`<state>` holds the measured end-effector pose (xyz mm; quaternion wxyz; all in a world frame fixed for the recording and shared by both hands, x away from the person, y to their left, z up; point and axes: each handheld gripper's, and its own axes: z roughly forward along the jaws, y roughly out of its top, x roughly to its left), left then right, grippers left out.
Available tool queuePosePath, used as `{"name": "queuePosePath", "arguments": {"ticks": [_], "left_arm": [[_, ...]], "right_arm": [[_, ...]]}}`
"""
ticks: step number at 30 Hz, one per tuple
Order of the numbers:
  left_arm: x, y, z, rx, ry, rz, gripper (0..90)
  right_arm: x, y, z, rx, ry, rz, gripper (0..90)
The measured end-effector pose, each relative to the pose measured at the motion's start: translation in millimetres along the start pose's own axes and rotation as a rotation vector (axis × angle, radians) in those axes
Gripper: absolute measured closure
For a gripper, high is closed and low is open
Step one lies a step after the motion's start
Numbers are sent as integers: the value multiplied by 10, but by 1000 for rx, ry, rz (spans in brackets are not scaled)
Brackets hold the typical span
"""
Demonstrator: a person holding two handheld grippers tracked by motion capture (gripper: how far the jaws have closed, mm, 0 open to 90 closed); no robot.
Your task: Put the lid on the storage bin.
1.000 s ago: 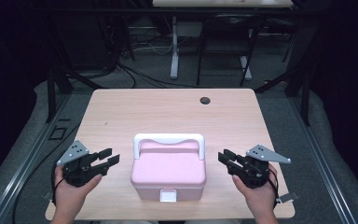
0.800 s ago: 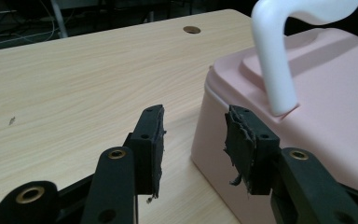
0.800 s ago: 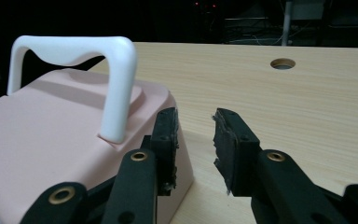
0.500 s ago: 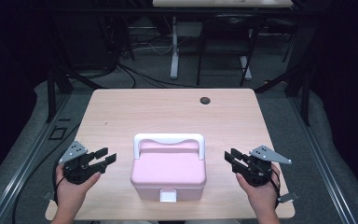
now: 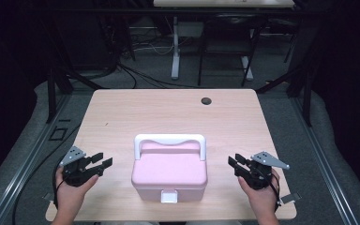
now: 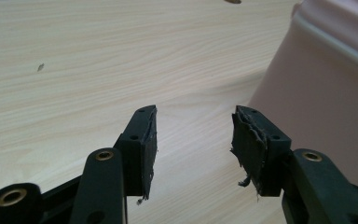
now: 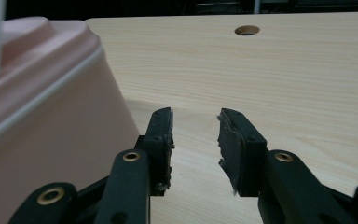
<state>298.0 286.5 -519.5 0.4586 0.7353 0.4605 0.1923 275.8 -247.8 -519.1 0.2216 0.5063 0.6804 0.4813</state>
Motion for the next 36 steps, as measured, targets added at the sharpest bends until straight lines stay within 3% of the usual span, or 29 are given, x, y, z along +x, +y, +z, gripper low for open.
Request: {"name": "queuePosePath", "arguments": {"ticks": [4,11,15,23,32,36], "left_arm": [[61,-59,24,18,22,-10,499],[104,-118,70,40,42,-14,487],[123,-137,76,35,38,-29,484],[123,-205,153,77,36,-18,476],[118,-229,228,100,31,-25,468],[137,-232,246,100,50,-11,435]], "right_arm": [[-56,-80,62,-4,-13,16,628],[-75,-173,159,29,-46,-6,617],[-101,-201,190,50,-52,-8,617],[-135,-249,261,85,-67,0,603],[-162,-274,308,88,-75,-6,589],[-160,-278,308,68,-96,-42,529]]}}
